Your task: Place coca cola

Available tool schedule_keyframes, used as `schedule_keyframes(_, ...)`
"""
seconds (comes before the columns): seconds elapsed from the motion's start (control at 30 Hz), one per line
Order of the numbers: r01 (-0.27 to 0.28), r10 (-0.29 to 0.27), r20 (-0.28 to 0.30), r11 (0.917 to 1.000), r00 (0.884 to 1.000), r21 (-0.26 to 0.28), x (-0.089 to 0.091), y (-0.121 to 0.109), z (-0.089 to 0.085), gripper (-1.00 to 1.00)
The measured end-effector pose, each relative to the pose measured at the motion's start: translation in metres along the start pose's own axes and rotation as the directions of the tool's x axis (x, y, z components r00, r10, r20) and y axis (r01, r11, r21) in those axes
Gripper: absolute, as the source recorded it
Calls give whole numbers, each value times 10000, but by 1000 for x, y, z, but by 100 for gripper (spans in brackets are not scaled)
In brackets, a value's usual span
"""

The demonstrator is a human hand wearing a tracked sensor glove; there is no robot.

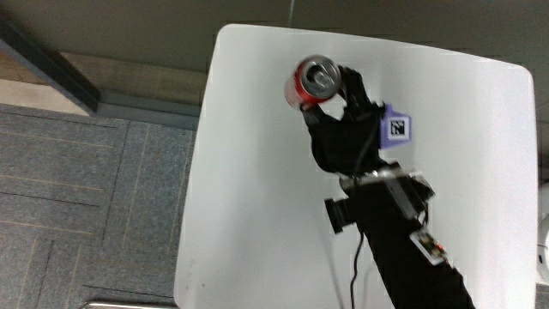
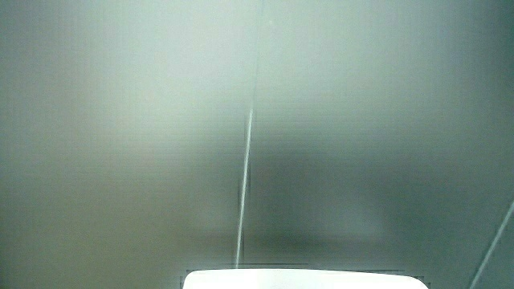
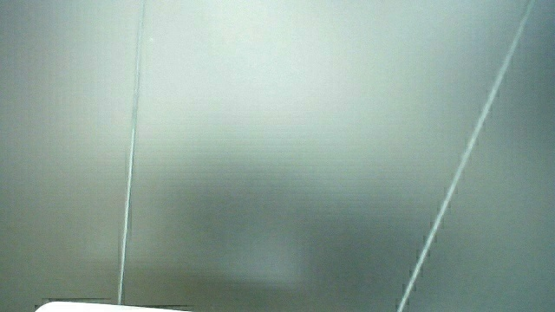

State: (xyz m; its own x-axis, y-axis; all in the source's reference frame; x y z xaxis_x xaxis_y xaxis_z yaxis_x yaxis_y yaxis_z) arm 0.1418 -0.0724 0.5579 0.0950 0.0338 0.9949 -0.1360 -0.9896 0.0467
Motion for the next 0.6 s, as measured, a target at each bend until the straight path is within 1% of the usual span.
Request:
schedule_keyframes(0.03, -137, 137, 204, 9999, 9997, 7, 2, 2, -1, 0)
schedule_keyframes(0.07, 44, -42, 443, 10000, 9990, -43, -2, 3, -3, 0)
schedule_keyframes(0.1, -166, 168, 464, 9998, 9988, -60, -1, 5, -4, 0)
schedule_keyframes(0.13, -1, 4, 733, 10000, 9973, -39, -1, 6, -4, 0)
schedule_keyframes(0.17, -166, 169, 476, 9998, 9987, -66, 0, 7, -5, 0)
schedule_keyframes(0.2, 118, -113, 582, 9999, 9982, -82, 0, 8, -6, 0)
schedule_keyframes(0.27, 56, -49, 545, 9999, 9985, -139, 2, 9, -6, 0)
schedule_keyframes(0.3, 364, -354, 756, 9993, 9965, -125, 6, 10, -6, 0)
schedule_keyframes(0.33, 307, -300, 466, 9994, 9985, -143, 5, 10, -6, 0)
schedule_keyframes(0.37, 459, -453, 456, 9989, 9979, -129, 5, 9, -6, 0)
schedule_keyframes(0.4, 651, -648, 643, 9979, 9958, -25, 9, 9, -5, 0)
schedule_keyframes(0.47, 825, -823, 406, 9966, 9958, -34, 8, 7, -4, 0)
schedule_keyframes(0.5, 890, -891, 720, 9960, 9934, 51, 15, 7, -2, 0)
schedule_keyframes(0.6, 924, -934, 742, 9956, 9929, 167, 18, 4, -2, 0)
